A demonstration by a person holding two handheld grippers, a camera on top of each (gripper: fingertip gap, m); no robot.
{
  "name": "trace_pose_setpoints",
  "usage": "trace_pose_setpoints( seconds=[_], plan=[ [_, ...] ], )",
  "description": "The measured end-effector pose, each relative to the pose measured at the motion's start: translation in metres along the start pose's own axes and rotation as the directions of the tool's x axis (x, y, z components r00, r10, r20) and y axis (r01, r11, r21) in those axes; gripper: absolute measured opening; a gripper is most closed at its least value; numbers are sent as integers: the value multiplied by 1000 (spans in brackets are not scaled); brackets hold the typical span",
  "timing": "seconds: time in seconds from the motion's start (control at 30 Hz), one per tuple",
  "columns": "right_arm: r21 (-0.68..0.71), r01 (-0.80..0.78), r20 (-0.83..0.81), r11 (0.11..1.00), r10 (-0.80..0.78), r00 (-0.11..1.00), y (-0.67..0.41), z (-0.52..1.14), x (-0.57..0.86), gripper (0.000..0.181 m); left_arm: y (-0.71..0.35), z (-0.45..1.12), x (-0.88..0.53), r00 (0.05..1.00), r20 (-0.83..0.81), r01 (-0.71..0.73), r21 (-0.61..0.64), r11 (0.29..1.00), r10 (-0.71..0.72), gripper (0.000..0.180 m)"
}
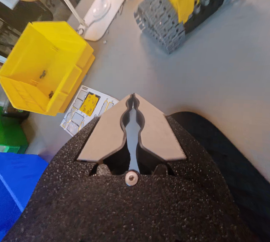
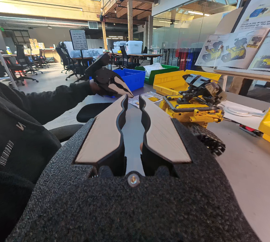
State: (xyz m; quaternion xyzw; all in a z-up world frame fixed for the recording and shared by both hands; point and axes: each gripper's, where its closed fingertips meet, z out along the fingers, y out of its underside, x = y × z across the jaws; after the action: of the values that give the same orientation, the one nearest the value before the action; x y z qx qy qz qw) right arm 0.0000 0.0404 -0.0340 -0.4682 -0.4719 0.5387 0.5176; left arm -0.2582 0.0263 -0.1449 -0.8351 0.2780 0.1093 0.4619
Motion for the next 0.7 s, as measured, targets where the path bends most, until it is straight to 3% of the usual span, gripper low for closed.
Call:
trace_pose_setpoints(
  seconds=[0.1, 0.27, 0.4, 0.53, 0.63, 0.7],
  plan=[
    [-63, -137, 73, 989, 141, 987, 22, 24, -17, 16, -32, -29, 10, 998, 55, -13, 125, 992, 6, 0],
    [-154, -175, 164, 972, 200, 966, 55, 66, -44, 20, 3, -22, -11, 993, 119, 14, -3, 1000, -14, 0],
    [-180, -164, 219, 970, 202, 955, 62, 80, -59, 20, 48, 17, -17, 972, -38, 223, -183, 958, -233, 56],
    [-186, -185, 207, 965, 222, 953, 66, 78, -54, 20, 70, 51, -31, 883, -56, 439, -256, 861, -466, 81],
    [-179, -230, 180, 957, 262, 948, 69, 71, -45, 20, 74, 55, -34, 867, -60, 463, -264, 846, -494, 64],
    [-175, -272, 170, 946, 301, 938, 70, 66, -39, 20, 75, 53, -36, 863, -50, 472, -278, 837, -503, 33]
  ],
)
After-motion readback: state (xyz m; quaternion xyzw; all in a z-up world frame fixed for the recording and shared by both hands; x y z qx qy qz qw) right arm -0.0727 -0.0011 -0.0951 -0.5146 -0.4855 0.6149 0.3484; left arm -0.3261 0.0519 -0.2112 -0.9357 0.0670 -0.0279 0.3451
